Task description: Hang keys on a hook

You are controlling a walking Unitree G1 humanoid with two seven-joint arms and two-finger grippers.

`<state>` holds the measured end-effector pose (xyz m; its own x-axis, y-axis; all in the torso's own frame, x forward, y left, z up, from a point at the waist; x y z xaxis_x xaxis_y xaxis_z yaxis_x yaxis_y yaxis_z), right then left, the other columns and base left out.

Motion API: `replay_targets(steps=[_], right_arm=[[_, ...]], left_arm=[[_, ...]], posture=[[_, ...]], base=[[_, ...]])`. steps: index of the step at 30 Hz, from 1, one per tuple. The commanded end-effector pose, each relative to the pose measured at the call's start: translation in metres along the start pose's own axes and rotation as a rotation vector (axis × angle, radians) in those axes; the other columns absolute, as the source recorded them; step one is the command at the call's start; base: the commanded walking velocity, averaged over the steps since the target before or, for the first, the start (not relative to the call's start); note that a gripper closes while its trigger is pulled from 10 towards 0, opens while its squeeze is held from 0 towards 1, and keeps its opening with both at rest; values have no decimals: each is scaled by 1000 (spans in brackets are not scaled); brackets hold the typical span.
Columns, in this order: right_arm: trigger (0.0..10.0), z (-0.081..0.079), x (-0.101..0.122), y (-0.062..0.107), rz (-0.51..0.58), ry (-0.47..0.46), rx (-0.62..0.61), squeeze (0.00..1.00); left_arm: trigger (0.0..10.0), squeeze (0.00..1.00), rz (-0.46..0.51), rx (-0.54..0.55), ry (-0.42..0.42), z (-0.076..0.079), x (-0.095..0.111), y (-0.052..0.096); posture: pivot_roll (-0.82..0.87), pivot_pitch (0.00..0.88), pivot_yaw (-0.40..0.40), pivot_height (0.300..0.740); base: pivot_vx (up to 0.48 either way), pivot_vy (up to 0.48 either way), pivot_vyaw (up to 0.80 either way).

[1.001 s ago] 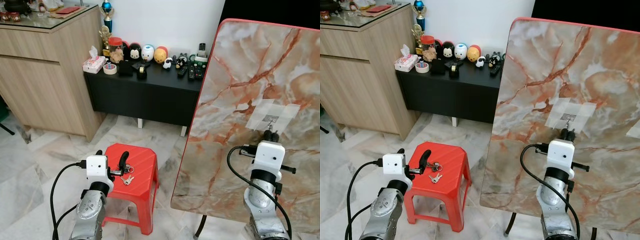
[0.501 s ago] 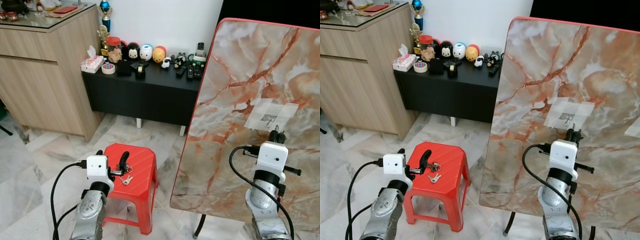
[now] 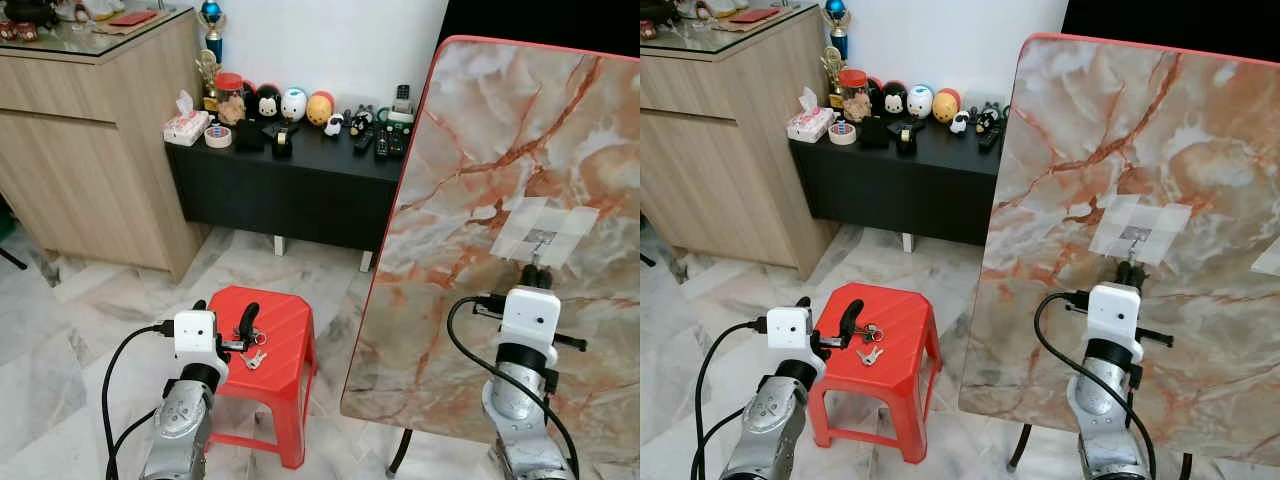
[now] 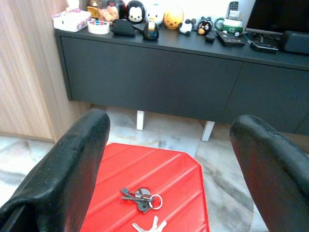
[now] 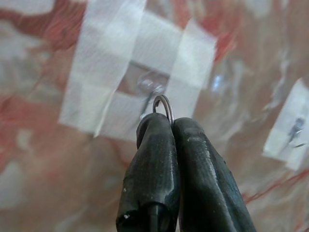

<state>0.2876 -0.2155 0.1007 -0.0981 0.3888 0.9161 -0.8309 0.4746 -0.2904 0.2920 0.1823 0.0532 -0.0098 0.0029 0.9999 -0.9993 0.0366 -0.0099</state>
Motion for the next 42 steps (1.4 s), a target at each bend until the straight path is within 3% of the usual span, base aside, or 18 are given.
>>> replay_targets(steps=[1, 9, 20, 42], right_arm=[[10000, 7, 4, -3, 21, 7, -30, 0], [10000, 3, 4, 5, 24, 7, 3, 0], [10000, 9, 5, -8, 32, 55, -38, 0], [10000, 7, -1, -12, 0, 108, -31, 0]], left_arm=[[10000, 0, -6, -15, 9, 5, 0, -2], [10000, 0, -8, -16, 10, 6, 0, -2], [10000, 0, -7, -12, 9, 6, 0, -3], [10000, 0, -8, -9, 11, 5, -1, -2]], posture=[[-35, 0, -92, 740], [-35, 0, -90, 740], [-33, 0, -90, 740], [-34, 0, -87, 740]], base=[[0, 0, 0], [0, 0, 0], [0, 0, 0], [0, 0, 0]])
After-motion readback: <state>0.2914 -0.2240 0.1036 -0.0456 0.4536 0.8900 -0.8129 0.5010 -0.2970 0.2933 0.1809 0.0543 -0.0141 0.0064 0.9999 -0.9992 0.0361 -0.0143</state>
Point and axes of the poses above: a point about 5 cm out from each wrist's last joint towards the gripper, its own y axis pointing back from the gripper into the wrist, its own x axis along the axis of the wrist's last joint, z = x × y, the point moved 1 cm from there along -y, pointing out of the wrist towards the gripper
